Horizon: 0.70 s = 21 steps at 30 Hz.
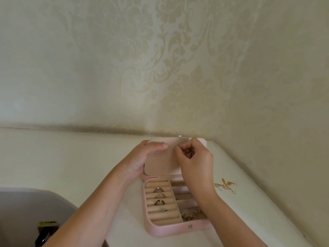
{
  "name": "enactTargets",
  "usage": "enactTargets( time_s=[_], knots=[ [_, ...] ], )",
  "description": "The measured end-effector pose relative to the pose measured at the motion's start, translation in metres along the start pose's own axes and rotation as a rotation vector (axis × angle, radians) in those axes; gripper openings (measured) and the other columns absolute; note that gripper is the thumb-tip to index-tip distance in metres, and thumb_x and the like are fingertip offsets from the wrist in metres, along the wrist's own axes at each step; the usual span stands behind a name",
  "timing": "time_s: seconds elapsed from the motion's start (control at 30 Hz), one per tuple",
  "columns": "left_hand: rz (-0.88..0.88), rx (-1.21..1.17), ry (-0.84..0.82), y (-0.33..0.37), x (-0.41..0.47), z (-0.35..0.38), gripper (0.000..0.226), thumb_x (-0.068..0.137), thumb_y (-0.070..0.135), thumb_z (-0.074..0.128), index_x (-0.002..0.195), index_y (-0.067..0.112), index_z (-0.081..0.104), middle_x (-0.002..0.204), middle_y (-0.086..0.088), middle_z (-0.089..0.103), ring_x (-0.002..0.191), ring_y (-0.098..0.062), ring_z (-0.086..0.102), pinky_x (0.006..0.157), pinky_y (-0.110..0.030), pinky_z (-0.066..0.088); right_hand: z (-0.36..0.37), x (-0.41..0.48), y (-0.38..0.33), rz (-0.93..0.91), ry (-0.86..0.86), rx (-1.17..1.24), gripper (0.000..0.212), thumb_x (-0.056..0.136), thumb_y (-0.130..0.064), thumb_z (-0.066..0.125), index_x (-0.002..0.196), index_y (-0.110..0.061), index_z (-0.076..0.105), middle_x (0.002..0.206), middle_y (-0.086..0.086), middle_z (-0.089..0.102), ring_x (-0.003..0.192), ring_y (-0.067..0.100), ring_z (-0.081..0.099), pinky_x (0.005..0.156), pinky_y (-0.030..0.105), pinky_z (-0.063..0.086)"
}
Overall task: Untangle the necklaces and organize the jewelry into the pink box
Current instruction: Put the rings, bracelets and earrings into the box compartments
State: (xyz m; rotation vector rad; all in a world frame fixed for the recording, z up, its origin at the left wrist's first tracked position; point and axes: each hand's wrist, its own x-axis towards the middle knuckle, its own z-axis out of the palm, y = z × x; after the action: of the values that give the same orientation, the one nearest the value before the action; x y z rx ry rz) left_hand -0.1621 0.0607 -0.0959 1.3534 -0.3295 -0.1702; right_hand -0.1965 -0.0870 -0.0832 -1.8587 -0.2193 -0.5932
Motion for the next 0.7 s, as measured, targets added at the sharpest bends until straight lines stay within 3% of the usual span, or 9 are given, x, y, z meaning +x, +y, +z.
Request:
enactTargets(
  time_s=[0.1, 0.2, 0.3, 0.37, 0.47, 0.57, 0.7],
  knots=[
    [-0.009, -0.024, -0.014, -0.001, 0.001, -0.001, 0.011, 0.066, 0.026, 0.065, 0.061, 0.018, 0.071, 0.064, -0.002, 0.065, 0.058, -0.015, 0.061, 0.048, -0.022, 0.046, -0.004, 0.001, 0.000, -0.002, -0.027, 0.033, 0.012, 0.085, -0.012, 0.066, 0.074, -0.015, 0.064, 0.063, -0.005, 0.062, 0.057, 0.003, 0.053, 0.056, 0.016, 0.044],
    [-0.004, -0.030, -0.008, -0.001, 0.001, -0.001, 0.015, 0.067, 0.026, 0.066, 0.073, 0.015, 0.074, 0.073, -0.008, 0.068, 0.066, -0.019, 0.064, 0.055, -0.023, 0.049, -0.008, 0.003, 0.000, -0.004, -0.048, 0.057, 0.010, 0.087, -0.014, 0.066, 0.077, -0.016, 0.068, 0.069, -0.002, 0.067, 0.065, 0.013, 0.060, 0.061, 0.022, 0.050],
    [-0.013, -0.027, 0.004, -0.002, 0.004, -0.003, 0.044, 0.058, 0.032, 0.073, 0.092, 0.005, 0.073, 0.091, -0.018, 0.068, 0.081, -0.027, 0.064, 0.070, -0.031, 0.049, -0.013, 0.006, 0.002, -0.082, -0.032, -0.011, 0.006, 0.082, -0.016, 0.072, 0.076, -0.017, 0.070, 0.076, -0.005, 0.063, 0.068, 0.004, 0.057, 0.064, 0.012, 0.043],
    [-0.032, -0.019, 0.012, -0.003, 0.003, -0.003, 0.060, 0.055, 0.032, 0.073, 0.102, -0.004, 0.067, 0.101, -0.024, 0.064, 0.090, -0.033, 0.061, 0.081, -0.039, 0.043, -0.020, 0.011, 0.005, -0.185, 0.033, -0.117, 0.010, 0.075, -0.022, 0.078, 0.080, -0.019, 0.069, 0.092, -0.010, 0.053, 0.085, -0.001, 0.050, 0.077, 0.008, 0.037],
    [-0.046, 0.010, 0.011, -0.004, 0.003, -0.005, 0.070, 0.052, 0.030, 0.074, 0.108, -0.010, 0.060, 0.105, -0.026, 0.060, 0.095, -0.036, 0.057, 0.086, -0.045, 0.037, -0.029, 0.018, 0.009, -0.317, -0.005, -0.279, 0.033, 0.071, -0.039, 0.077, 0.098, -0.032, 0.059, 0.108, -0.015, 0.046, 0.109, 0.004, 0.040, 0.093, 0.016, 0.032],
    [-0.069, 0.051, 0.002, -0.004, 0.002, -0.005, 0.071, 0.050, 0.033, 0.074, 0.109, -0.005, 0.062, 0.105, -0.023, 0.059, 0.096, -0.035, 0.055, 0.085, -0.048, 0.035, -0.032, 0.020, 0.007, -0.292, -0.125, -0.246, 0.029, 0.070, -0.040, 0.077, 0.089, -0.046, 0.056, 0.093, -0.020, 0.058, 0.101, 0.008, 0.053, 0.087, 0.025, 0.040],
    [-0.049, 0.048, -0.010, -0.004, 0.001, -0.005, 0.064, 0.051, 0.032, 0.072, 0.108, 0.003, 0.067, 0.105, -0.022, 0.062, 0.095, -0.034, 0.058, 0.084, -0.046, 0.036, -0.033, 0.022, 0.005, -0.263, -0.168, -0.119, 0.024, 0.067, -0.030, 0.081, 0.074, -0.041, 0.062, 0.081, -0.021, 0.064, 0.084, 0.002, 0.056, 0.073, 0.013, 0.041]
  ],
)
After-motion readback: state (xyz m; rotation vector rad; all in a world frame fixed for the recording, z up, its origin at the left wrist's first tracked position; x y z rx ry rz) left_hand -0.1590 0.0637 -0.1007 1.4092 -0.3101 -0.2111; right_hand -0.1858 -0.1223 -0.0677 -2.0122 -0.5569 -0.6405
